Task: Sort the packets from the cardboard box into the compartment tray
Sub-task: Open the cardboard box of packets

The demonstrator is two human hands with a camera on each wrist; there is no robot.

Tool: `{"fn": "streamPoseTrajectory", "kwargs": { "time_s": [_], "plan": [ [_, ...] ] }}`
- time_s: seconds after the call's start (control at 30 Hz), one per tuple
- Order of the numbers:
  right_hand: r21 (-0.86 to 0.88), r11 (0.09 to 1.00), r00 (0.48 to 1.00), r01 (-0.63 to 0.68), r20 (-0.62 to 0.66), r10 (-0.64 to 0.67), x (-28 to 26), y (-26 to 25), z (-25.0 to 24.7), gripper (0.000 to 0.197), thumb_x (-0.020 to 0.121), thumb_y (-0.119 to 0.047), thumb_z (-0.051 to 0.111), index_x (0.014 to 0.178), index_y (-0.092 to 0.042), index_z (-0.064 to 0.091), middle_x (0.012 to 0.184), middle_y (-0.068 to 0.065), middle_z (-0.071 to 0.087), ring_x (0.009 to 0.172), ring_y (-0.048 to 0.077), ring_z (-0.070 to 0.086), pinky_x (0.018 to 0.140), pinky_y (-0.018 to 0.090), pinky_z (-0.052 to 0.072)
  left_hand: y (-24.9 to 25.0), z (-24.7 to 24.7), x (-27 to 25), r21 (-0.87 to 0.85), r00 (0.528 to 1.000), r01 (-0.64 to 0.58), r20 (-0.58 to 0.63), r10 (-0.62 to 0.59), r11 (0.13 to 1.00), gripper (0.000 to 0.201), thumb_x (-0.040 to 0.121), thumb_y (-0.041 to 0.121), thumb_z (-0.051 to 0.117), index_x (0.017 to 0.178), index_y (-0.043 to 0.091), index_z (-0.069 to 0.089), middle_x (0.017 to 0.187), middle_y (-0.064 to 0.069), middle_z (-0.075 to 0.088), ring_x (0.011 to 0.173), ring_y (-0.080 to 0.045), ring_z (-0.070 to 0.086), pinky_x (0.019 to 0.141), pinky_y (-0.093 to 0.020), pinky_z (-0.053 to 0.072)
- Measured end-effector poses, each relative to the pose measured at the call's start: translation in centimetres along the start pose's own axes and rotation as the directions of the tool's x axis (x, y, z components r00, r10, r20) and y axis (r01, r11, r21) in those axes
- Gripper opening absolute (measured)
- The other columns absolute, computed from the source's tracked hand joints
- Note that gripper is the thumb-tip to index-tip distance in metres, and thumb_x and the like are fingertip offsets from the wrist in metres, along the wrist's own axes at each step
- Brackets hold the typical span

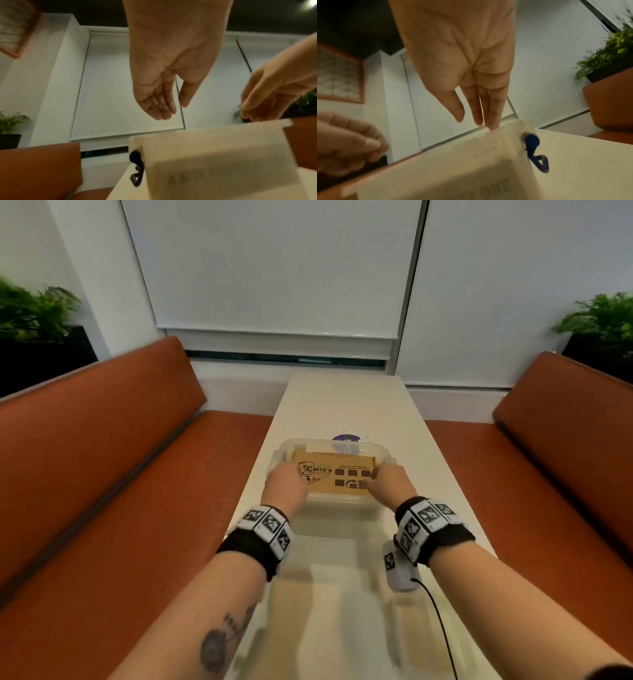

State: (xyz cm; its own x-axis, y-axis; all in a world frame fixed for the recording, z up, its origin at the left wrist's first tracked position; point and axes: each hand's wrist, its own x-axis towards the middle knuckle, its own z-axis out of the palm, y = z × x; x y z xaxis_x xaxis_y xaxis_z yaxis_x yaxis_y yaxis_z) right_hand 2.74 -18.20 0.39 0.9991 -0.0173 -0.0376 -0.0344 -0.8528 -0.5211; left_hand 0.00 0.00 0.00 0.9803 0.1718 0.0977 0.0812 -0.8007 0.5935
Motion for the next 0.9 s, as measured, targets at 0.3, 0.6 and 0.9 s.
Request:
{"fn": "streamPoseTrajectory", "kwargs": {
  "time_s": [0.3, 0.6, 0.9],
  "plan": [
    [-0.241, 0.962, 0.988, -0.128, 0.051, 0.144, 3.6, -0.3, 4.0, 0.03, 0.096, -0.014, 0.036, 0.111, -0.007, 0.061, 0.118, 0.01, 0.062, 0.109, 0.025, 0.059, 0.089, 0.031, 0.046, -0.3, 3.4, 4.6, 0.442, 0.969, 0.071, 0.183, -0.167, 0.894, 0.025, 0.093, 0.007, 0.041, 0.109, 0.004, 0.061, 0.114, -0.013, 0.06, 0.103, -0.026, 0.06, 0.084, -0.034, 0.052],
    [-0.197, 0.955, 0.975, -0.221, -0.06, 0.214, 4.5, 0.2, 5.5, 0.037, 0.093, -0.023, 0.038, 0.12, -0.004, 0.056, 0.115, 0.008, 0.062, 0.107, 0.022, 0.06, 0.091, 0.03, 0.045, -0.2, 5.2, 5.8, 0.426, 0.952, 0.202, 0.125, -0.279, 0.882, 0.033, 0.096, 0.016, 0.038, 0.119, 0.003, 0.058, 0.119, -0.011, 0.06, 0.108, -0.025, 0.059, 0.092, -0.033, 0.051],
    [-0.12, 0.963, 0.951, -0.242, -0.224, 0.212, 3.8, 0.1, 5.7, 0.048, 0.097, -0.04, 0.036, 0.127, -0.003, 0.04, 0.114, 0.015, 0.062, 0.104, 0.031, 0.06, 0.084, 0.039, 0.047, -0.1, 6.0, 5.7, 0.284, 0.957, 0.289, -0.102, -0.271, 0.914, 0.039, 0.099, 0.012, 0.029, 0.134, -0.004, 0.037, 0.137, -0.017, 0.043, 0.123, -0.028, 0.042, 0.103, -0.034, 0.034]
  ]
}}
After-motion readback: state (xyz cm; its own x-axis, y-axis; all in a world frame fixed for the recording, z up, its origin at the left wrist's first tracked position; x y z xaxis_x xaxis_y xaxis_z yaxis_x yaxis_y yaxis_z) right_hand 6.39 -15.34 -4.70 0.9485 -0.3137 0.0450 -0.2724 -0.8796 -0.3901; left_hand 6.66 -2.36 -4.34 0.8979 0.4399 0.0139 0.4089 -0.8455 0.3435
